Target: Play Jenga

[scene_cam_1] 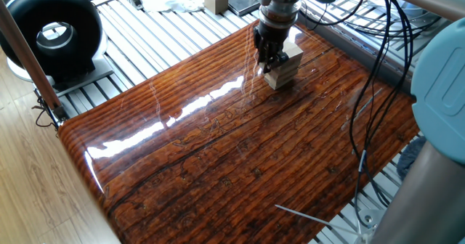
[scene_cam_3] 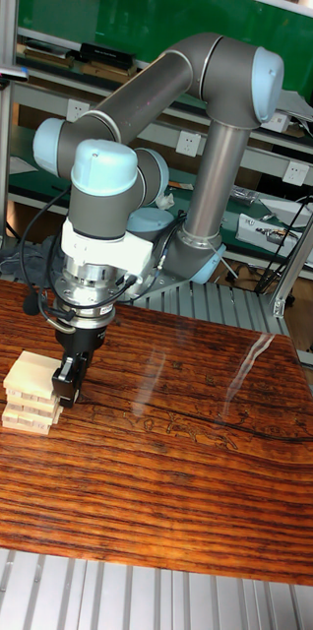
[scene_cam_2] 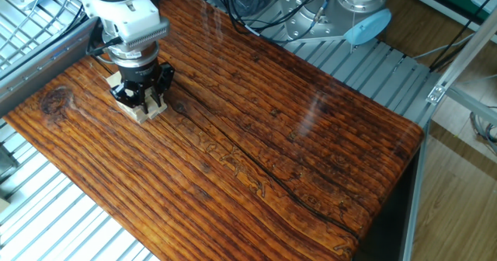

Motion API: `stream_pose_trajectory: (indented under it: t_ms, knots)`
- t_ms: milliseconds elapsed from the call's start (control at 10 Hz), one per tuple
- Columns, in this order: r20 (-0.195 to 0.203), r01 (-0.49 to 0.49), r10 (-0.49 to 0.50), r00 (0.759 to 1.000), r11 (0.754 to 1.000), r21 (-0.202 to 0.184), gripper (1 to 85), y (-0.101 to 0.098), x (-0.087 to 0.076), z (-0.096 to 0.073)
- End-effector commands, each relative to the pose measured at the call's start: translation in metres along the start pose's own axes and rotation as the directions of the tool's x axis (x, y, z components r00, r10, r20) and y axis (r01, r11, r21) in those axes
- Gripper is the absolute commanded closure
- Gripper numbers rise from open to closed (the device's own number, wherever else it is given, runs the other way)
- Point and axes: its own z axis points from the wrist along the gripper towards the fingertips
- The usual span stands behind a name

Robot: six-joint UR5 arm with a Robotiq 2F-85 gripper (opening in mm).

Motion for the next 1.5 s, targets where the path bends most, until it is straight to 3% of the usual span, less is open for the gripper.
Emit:
stream_pose_trajectory:
  t_ms: [0, 1400]
  knots:
    - [0.013, -0.007, 0.007, 1.000, 1.000, 0.003, 53.3, -0.0014, -0.0027, -0.0002]
    - [0.029, -0.013, 0.013, 0.999, 1.000, 0.004, 53.3, -0.0015, -0.0106, 0.0051]
